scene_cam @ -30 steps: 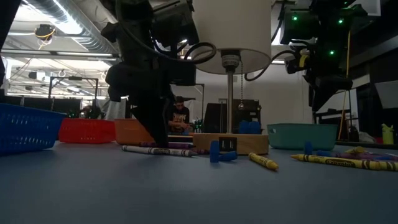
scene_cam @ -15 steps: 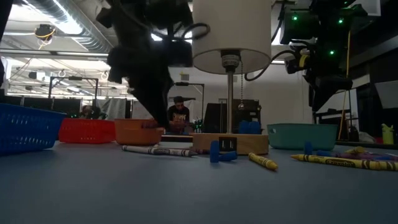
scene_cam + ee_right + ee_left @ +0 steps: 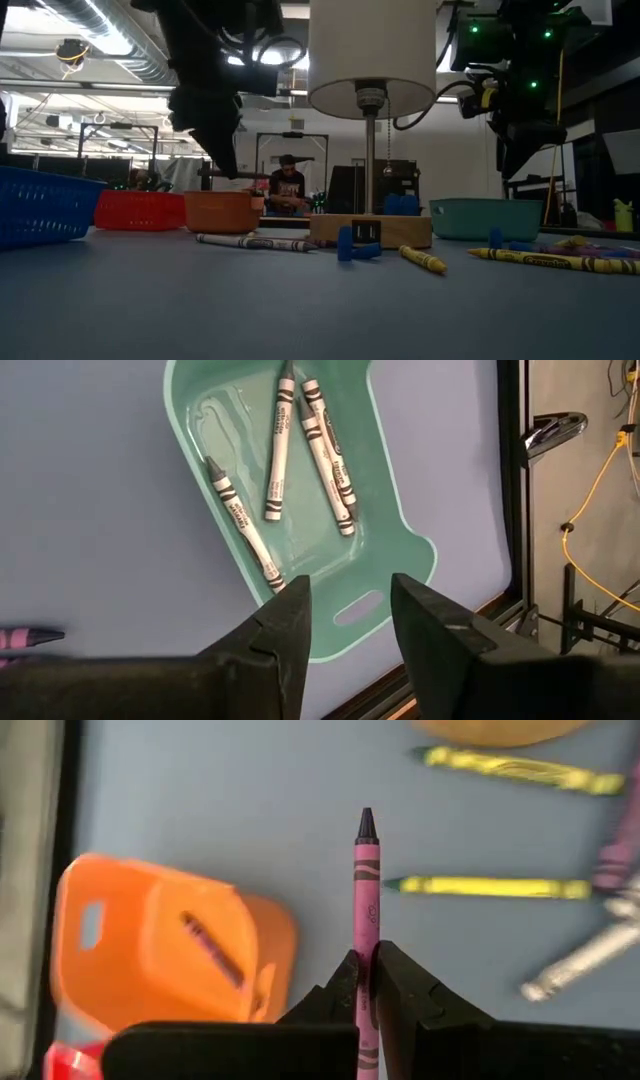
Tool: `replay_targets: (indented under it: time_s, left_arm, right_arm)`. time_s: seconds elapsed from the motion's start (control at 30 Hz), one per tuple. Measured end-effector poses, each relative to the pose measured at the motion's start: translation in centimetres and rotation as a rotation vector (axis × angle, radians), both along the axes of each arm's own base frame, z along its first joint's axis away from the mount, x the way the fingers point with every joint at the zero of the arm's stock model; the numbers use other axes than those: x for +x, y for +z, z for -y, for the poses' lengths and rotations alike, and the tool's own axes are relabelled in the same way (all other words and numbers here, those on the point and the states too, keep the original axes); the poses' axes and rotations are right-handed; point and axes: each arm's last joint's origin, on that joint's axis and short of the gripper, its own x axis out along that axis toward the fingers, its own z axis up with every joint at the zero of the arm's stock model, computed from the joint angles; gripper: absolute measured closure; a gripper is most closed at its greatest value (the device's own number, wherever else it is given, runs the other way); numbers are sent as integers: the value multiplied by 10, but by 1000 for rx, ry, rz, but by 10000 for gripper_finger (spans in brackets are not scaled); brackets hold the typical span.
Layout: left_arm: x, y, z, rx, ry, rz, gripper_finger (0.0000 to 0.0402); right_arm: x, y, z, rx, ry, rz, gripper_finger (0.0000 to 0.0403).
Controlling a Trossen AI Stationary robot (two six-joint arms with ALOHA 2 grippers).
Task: Sort crayons
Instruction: Put the violet crayon into the orange bin
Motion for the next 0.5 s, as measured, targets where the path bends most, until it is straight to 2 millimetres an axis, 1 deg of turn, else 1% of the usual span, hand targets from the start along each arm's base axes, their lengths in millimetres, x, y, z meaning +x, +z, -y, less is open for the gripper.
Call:
replay_targets:
  time_s: [0.23, 0.5]
  left_arm:
    - [-1, 1, -20, 34, 177, 60, 401]
    - [-4, 2, -52, 94, 345, 96, 401]
  right_arm:
    - [0, 0, 0, 0, 0, 0, 265]
    - [0, 0, 0, 0, 0, 0, 265]
